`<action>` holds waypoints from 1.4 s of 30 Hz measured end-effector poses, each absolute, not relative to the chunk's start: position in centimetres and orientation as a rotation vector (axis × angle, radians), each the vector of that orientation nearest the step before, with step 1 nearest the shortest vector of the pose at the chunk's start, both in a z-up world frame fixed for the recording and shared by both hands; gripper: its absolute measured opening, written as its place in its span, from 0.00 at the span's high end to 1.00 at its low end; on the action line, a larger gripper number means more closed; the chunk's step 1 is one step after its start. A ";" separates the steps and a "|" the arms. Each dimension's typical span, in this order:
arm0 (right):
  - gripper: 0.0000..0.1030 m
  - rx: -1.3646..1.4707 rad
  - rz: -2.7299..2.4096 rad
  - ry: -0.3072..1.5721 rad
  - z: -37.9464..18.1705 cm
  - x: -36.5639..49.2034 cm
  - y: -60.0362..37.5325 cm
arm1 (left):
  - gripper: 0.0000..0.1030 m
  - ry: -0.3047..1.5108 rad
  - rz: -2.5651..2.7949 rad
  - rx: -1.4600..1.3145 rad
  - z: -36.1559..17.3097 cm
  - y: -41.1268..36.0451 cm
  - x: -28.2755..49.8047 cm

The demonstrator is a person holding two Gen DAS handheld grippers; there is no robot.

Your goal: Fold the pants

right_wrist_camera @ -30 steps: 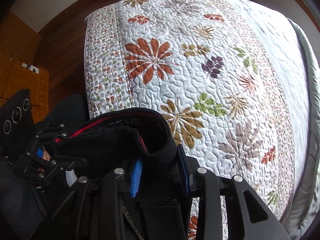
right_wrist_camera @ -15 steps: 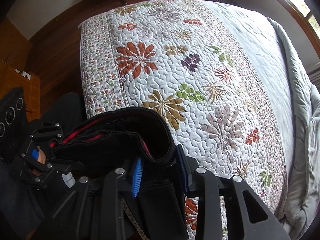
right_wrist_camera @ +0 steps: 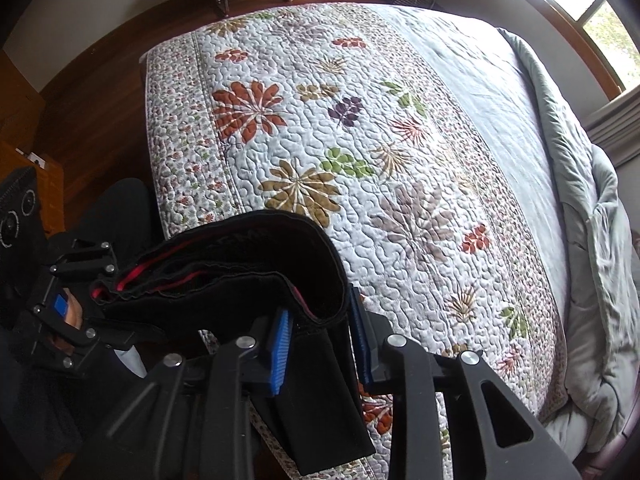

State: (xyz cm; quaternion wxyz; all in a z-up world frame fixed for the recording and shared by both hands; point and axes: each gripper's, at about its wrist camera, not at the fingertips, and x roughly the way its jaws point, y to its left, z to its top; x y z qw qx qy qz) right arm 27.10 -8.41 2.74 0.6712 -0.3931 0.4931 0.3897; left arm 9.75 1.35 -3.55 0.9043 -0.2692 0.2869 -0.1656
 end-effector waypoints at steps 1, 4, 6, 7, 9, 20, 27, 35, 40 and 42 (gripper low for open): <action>0.74 -0.881 0.874 1.110 2.8 27.1 -8.8 | 0.76 0.594 -0.349 -0.550 -3.5 0.9 9.8; 0.75 -0.866 0.863 1.101 3.0 27.1 -10.1 | 0.76 0.594 -0.366 -0.531 -3.3 -0.1 9.9; 0.75 -0.854 0.859 1.097 3.0 27.2 -10.8 | 0.76 0.594 -0.377 -0.519 -3.2 -0.8 10.0; 0.75 -0.847 0.857 1.095 3.1 27.2 -11.2 | 0.76 0.594 -0.384 -0.510 -3.2 -1.2 10.0; 0.75 -0.837 0.852 1.093 3.0 27.2 -11.9 | 0.76 0.594 -0.394 -0.495 -3.1 -1.9 10.1; 0.79 -0.758 0.823 1.093 2.4 27.4 -17.2 | 0.76 0.615 -0.455 -0.426 -3.8 -6.4 10.8; 0.79 -0.717 0.810 1.107 1.4 27.7 -19.9 | 0.76 0.637 -0.492 -0.393 -4.6 -9.3 11.3; 0.79 -0.664 0.794 1.127 -0.1 28.1 -23.4 | 0.76 0.663 -0.535 -0.349 -5.8 -12.4 12.0; 0.79 -0.634 0.788 1.139 -1.2 28.2 -25.5 | 0.76 0.681 -0.561 -0.320 -6.7 -14.2 12.4; 0.79 -0.623 0.785 1.143 -1.7 28.3 -26.2 | 0.76 0.690 -0.570 -0.310 -7.1 -14.8 12.6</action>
